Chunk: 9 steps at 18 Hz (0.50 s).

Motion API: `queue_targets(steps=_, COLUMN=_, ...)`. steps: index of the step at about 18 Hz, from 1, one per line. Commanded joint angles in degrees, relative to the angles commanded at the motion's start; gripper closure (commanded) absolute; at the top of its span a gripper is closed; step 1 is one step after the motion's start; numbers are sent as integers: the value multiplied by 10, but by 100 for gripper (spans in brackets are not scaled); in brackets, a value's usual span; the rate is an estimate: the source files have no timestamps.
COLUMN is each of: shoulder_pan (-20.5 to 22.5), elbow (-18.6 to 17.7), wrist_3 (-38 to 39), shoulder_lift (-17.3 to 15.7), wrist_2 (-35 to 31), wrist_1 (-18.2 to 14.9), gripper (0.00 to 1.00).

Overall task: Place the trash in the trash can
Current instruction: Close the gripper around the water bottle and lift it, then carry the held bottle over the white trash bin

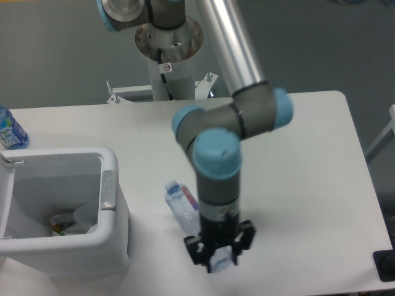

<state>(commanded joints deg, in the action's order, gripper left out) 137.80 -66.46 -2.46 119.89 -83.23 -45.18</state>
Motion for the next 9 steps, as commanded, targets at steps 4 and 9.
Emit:
queue_targets(steps=4, shoulder_pan=4, elbow=41, wrist_3=32, shoulder_lift=-33, wrist_2=23, wrist_1=1, gripper=50)
queue_targets(steps=9, shoulder_pan=-41, elbow=46, wrist_3=35, shoulder_lift=-64, wrist_2=24, wrist_1=37, gripper=50)
